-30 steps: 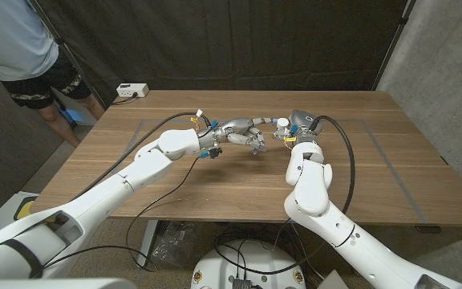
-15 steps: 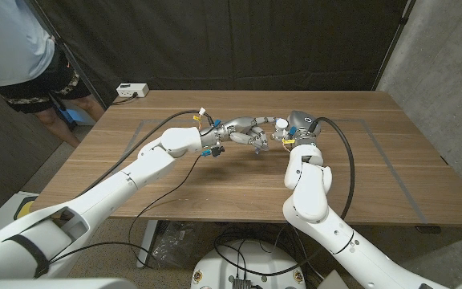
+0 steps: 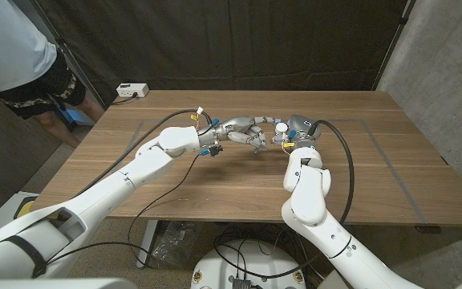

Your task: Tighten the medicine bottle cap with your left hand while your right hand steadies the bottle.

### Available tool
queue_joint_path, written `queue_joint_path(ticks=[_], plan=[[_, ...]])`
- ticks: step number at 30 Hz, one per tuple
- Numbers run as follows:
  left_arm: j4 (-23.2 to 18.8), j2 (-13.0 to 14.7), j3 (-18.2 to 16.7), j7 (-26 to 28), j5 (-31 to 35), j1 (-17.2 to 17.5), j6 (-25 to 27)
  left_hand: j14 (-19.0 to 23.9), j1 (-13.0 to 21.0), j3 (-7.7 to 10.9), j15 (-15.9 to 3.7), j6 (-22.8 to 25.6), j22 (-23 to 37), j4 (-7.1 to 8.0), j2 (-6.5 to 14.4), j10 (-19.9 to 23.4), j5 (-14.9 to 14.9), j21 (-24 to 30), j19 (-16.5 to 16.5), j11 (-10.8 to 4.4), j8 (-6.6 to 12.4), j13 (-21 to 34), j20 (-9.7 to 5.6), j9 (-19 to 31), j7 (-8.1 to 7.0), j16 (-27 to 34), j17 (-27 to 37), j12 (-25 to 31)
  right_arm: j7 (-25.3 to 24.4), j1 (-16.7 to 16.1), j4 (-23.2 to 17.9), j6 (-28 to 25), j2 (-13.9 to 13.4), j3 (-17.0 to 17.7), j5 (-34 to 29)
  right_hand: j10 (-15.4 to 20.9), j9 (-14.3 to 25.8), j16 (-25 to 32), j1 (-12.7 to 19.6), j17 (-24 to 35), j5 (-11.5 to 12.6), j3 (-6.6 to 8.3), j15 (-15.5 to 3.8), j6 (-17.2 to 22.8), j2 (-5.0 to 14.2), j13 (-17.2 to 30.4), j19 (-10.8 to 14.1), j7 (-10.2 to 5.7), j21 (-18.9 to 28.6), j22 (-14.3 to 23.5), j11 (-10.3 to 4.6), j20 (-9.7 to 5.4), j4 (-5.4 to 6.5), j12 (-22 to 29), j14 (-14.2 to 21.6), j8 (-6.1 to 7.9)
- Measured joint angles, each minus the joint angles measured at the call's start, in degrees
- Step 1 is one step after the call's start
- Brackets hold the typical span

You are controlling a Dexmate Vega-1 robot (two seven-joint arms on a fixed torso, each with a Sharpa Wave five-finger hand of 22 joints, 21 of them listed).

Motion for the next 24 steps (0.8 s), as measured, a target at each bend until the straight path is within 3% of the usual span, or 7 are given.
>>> queue_joint_path(ticks=[14,24], plan=[[-2.7,2.5,-1.7,2.7,-0.9,2.7,3.0,0.0,0.0,0.0,0.0,0.0,-0.2,0.0,0.0,-0.1,0.0,0.0,0.0,-0.08,0.0,0.0,0.0,0.0,0.0,0.0,0.0,-0.1,-0.3,-0.4,1.1,1.2,1.1,2.0,0.8,-0.1,0.0,0.0,0.0,0.0,0.0,-0.01,0.0,-0.1,-0.02,0.2,0.0,-0.1,0.0,0.0,0.07,0.0,0.01,-0.2,0.0,0.16],[-1.8,2.1,-1.2,0.0,-2.8,2.4,3.3,0.0,0.0,0.0,0.0,0.0,0.0,0.0,0.0,-0.1,0.0,0.0,0.0,-0.08,-0.01,0.0,0.0,0.0,0.0,0.0,0.0,-0.3,-0.5,-0.2,1.3,1.4,1.1,2.4,1.3,-0.1,0.0,0.0,0.1,0.0,-0.1,-0.01,0.0,-0.1,-0.08,0.2,0.0,-0.1,0.0,0.0,0.09,0.0,0.01,-0.2,0.0,0.15]])
